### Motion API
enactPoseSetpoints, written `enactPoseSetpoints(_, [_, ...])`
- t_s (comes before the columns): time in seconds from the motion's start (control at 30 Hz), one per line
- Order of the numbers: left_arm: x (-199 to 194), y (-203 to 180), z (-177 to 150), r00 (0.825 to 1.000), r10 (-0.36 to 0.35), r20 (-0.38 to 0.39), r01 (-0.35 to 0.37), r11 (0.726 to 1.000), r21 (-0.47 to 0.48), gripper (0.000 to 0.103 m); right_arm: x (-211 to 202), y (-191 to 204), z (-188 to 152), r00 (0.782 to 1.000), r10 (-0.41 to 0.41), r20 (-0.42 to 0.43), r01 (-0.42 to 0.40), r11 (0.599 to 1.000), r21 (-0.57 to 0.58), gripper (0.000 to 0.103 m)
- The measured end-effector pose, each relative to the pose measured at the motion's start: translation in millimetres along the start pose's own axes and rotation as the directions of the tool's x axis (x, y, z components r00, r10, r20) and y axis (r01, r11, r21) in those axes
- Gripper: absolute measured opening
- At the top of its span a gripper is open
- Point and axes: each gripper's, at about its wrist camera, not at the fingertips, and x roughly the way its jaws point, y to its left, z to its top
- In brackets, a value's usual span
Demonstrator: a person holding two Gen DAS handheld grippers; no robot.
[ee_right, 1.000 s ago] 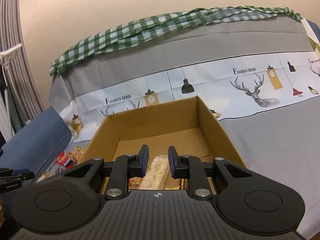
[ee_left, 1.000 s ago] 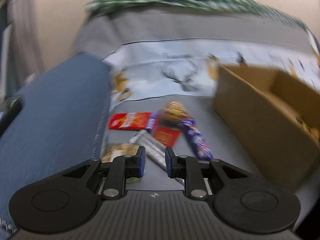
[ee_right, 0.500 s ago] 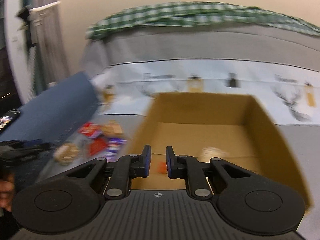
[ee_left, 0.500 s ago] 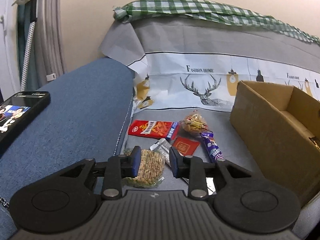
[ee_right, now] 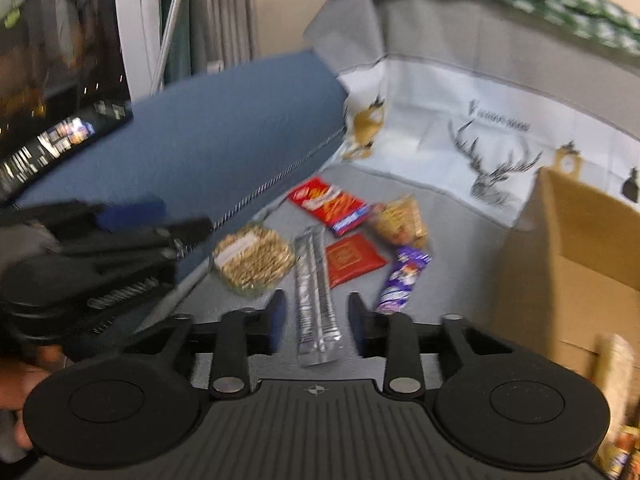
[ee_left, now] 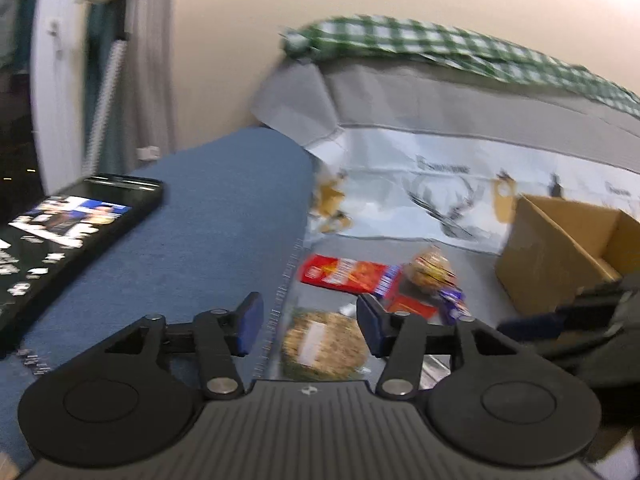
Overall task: Organize snacks
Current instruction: 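Move both tools back to the snack pile, then grasp the silver stick pack with the right tool while the left tool grasps the round peanut cake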
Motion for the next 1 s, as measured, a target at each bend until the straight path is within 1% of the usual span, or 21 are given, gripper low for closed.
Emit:
enactPoseSetpoints(0.07, [-1,-1,0,1.000,0.014,0.009,-0.014,1.000,0.010,0.058,19,7,-2,1.000,-0.014,-0.027,0.014,1.000,-0.026,0.050])
enactPoseSetpoints(0.23, [1,-1,0,1.000,0.016,0.002,-0.016,1.000,0.022,0.059,63,18,-6,0.994,-0.037,-0.102,0.030,0.997,-0.068,0.061])
enactPoseSetpoints(0.4, [3,0,0,1.000,0.002,-0.007,-0.002,1.000,0.021,0.061,99,25,-8,0.983,-0.074,-0.171,0.050,0.989,-0.141,0.062])
enactPoseSetpoints(0.43, [4,0,-1,1.000,0.002,-0.008,-0.002,1.000,0.024,0.062,104,24,-9,0.980,-0.082,-0.183,0.055,0.988,-0.145,0.061])
enactPoseSetpoints(0.47, [5,-1,-1,1.000,0.001,-0.009,-0.001,1.000,0.029,0.063,105,22,-9,0.981,-0.072,-0.180,0.049,0.990,-0.129,0.061])
enactPoseSetpoints(0.5, [5,-2,-1,1.000,0.000,-0.011,0.000,0.999,0.033,0.063,106,20,-8,0.981,-0.059,-0.182,0.038,0.993,-0.115,0.053])
enactPoseSetpoints(0.53, [6,-3,-1,1.000,0.000,-0.013,0.000,0.999,0.037,0.064,106,18,-8,0.982,-0.040,-0.184,0.020,0.994,-0.107,0.035])
enactPoseSetpoints(0.57, [7,-3,-1,1.000,0.000,-0.016,0.001,0.999,0.041,0.065,104,18,-9,0.984,-0.014,-0.180,-0.005,0.995,-0.104,0.032])
enactPoseSetpoints(0.67, [10,-5,-2,1.000,-0.004,-0.023,0.005,0.999,0.051,0.067,95,18,-13,0.986,0.004,-0.169,-0.025,0.993,-0.118,0.027])
enactPoseSetpoints(0.73, [12,-7,-2,0.999,-0.003,-0.032,0.005,0.998,0.060,0.070,81,16,-18,0.987,0.022,-0.156,-0.037,0.995,-0.091,0.017])
enactPoseSetpoints(0.77, [13,-10,-1,0.999,-0.001,-0.040,0.004,0.998,0.070,0.071,73,15,-20,0.989,0.021,-0.145,-0.033,0.996,-0.082,0.007])
enactPoseSetpoints(0.83, [16,-14,-1,0.998,0.004,-0.055,0.001,0.996,0.089,0.075,54,17,-26,0.991,0.015,-0.131,-0.024,0.998,-0.066,0.006])
enactPoseSetpoints(0.9, [19,-18,0,0.997,0.016,-0.073,-0.008,0.994,0.107,0.075,35,20,-38,0.993,0.011,-0.121,-0.018,0.998,-0.053,0.006])
enactPoseSetpoints(1.0, [23,-23,0,0.996,0.031,-0.089,-0.020,0.992,0.126,0.075,17,22,-54,0.993,-0.015,-0.115,0.010,0.999,-0.041,0.006])
